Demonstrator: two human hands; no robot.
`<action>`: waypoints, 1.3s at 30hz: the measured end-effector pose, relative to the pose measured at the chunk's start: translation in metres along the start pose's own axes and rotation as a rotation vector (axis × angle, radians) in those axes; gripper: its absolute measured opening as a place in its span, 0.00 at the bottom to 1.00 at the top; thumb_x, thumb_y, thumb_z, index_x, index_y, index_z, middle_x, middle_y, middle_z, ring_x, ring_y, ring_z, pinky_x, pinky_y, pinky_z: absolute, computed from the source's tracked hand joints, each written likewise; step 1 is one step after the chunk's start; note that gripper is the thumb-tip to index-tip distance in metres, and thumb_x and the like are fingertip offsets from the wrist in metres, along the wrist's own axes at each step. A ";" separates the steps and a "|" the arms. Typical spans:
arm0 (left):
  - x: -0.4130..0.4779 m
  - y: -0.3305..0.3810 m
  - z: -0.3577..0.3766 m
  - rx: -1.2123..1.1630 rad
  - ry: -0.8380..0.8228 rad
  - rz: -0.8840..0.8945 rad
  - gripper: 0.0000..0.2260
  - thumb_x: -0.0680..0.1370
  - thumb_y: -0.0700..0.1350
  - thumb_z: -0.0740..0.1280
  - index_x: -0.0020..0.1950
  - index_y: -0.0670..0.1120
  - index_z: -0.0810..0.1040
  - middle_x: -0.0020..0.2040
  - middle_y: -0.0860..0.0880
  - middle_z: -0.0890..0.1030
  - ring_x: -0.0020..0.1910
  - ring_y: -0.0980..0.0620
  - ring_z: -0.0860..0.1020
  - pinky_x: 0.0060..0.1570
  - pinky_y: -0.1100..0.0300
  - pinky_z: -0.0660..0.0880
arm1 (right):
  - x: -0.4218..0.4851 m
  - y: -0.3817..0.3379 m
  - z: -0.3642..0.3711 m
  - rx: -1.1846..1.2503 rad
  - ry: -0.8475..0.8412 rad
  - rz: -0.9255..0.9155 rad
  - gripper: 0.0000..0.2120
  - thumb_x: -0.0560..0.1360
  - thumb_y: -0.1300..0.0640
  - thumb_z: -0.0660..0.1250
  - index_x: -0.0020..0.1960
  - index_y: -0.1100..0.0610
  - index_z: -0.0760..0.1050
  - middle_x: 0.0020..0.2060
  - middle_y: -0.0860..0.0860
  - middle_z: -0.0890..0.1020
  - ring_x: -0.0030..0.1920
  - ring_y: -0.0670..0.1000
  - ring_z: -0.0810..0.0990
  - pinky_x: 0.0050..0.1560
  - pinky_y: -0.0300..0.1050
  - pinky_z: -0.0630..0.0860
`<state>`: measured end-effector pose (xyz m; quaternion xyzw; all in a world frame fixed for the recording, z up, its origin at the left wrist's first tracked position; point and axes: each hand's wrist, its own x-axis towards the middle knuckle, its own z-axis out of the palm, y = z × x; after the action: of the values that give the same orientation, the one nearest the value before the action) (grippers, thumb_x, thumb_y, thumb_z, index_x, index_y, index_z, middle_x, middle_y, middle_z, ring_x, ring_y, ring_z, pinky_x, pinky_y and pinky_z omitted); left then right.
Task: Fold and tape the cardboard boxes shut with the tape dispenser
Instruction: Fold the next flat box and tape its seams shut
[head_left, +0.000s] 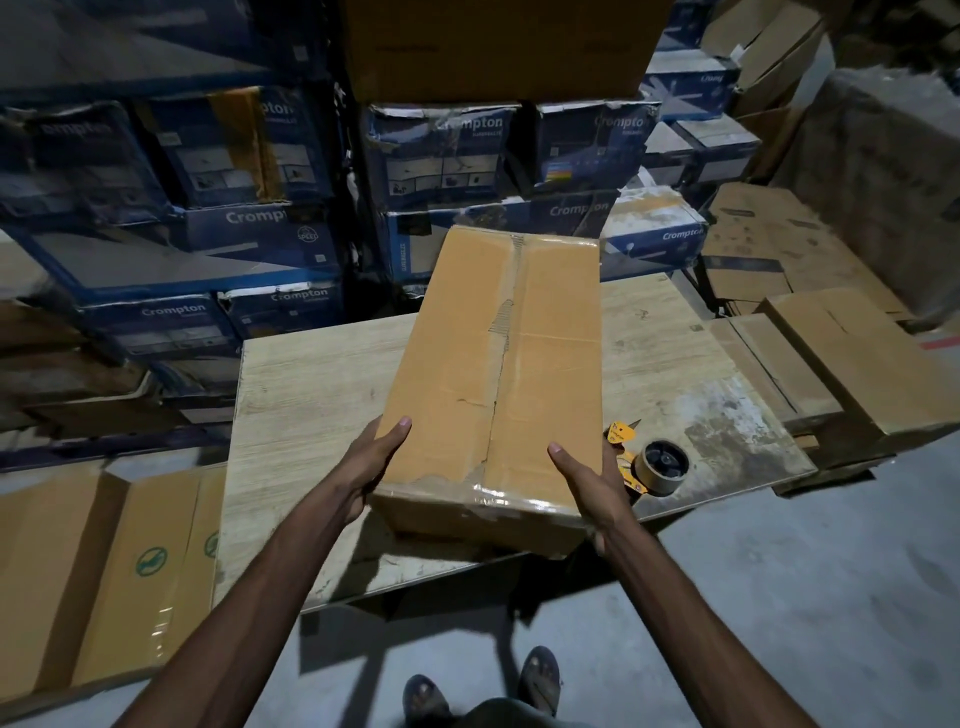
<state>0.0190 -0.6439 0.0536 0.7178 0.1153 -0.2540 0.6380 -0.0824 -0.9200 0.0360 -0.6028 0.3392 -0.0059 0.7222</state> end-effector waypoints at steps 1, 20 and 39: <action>-0.012 -0.008 -0.006 -0.006 -0.004 -0.031 0.27 0.83 0.57 0.67 0.80 0.54 0.64 0.67 0.56 0.72 0.68 0.52 0.70 0.68 0.56 0.64 | -0.010 0.007 -0.002 0.000 -0.003 0.014 0.43 0.69 0.46 0.82 0.79 0.44 0.65 0.66 0.48 0.80 0.64 0.53 0.80 0.69 0.56 0.76; -0.014 0.057 -0.029 0.101 -0.070 0.015 0.34 0.71 0.58 0.80 0.73 0.52 0.72 0.59 0.49 0.83 0.56 0.49 0.82 0.53 0.53 0.80 | 0.007 -0.045 0.021 -0.072 -0.184 0.126 0.43 0.59 0.41 0.86 0.68 0.56 0.78 0.63 0.47 0.82 0.66 0.46 0.79 0.61 0.38 0.72; -0.106 0.146 0.087 -0.034 -0.113 0.358 0.29 0.71 0.57 0.80 0.69 0.58 0.75 0.57 0.55 0.86 0.53 0.56 0.85 0.55 0.54 0.80 | -0.095 -0.172 -0.093 0.190 -0.039 -0.246 0.30 0.72 0.62 0.78 0.72 0.57 0.73 0.58 0.55 0.86 0.57 0.53 0.86 0.60 0.50 0.82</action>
<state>-0.0178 -0.7351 0.2282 0.7005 -0.0458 -0.1745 0.6905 -0.1329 -1.0082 0.2277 -0.5687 0.2466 -0.1147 0.7763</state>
